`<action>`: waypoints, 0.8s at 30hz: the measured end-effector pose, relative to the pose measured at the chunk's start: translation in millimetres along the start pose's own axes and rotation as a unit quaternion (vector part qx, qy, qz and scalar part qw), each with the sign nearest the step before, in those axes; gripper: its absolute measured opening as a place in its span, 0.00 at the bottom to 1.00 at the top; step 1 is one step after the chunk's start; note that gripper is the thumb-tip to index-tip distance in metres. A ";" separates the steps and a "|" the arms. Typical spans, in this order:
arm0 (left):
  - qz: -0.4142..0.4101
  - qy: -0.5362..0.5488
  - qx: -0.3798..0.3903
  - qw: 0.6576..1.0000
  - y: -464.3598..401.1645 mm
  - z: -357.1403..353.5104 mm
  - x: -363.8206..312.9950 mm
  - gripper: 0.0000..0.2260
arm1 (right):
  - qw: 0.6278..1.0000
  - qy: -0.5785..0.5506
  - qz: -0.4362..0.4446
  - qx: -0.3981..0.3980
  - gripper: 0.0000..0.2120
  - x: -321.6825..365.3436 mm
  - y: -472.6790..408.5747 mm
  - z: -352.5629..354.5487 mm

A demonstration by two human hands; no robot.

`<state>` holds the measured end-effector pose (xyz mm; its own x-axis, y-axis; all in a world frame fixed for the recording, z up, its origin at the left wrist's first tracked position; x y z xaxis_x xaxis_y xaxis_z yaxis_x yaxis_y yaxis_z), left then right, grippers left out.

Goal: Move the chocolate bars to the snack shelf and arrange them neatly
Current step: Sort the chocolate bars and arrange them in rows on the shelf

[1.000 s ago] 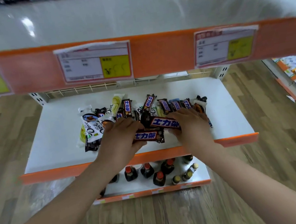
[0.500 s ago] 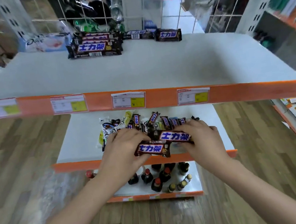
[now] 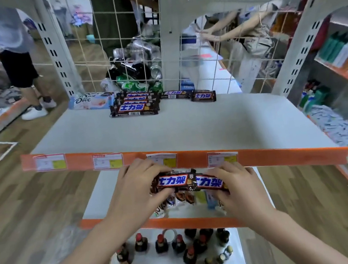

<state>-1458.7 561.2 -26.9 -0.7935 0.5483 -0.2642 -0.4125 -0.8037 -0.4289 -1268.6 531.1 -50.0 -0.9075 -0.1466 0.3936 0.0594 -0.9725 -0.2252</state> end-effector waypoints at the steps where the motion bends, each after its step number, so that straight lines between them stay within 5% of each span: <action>1: 0.001 -0.001 -0.006 1.000 -4.7 4.1 -0.2 0.17 | 1.000 0.004 0.005 -0.001 0.19 1.9 -4.6 4.3; 12: 0.033 -0.027 -0.065 0.997 -54.6 41.5 29.5 0.14 | 0.997 0.020 0.070 -0.003 0.19 28.5 -63.5 21.2; 24: 0.056 -0.066 -0.051 0.995 -104.0 48.9 140.1 0.14 | 0.996 0.038 0.082 0.024 0.17 65.1 -131.9 -17.8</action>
<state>-1548.9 710.3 22.9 -0.8862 0.4168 -0.2023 -0.2764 -0.8260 -0.4912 -1342.9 653.1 -10.5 -0.9128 -0.2914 0.2861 0.2272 -0.9445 -0.2373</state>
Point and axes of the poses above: each hand's wrist, its own y-axis away from the middle knuckle, its own z-axis out of the back of the hand, x = y × z, the point moved 7 cm from there along -y, towards the middle knuckle, and after that the axes turned 10 degrees about -y, right-handed, at the moved point
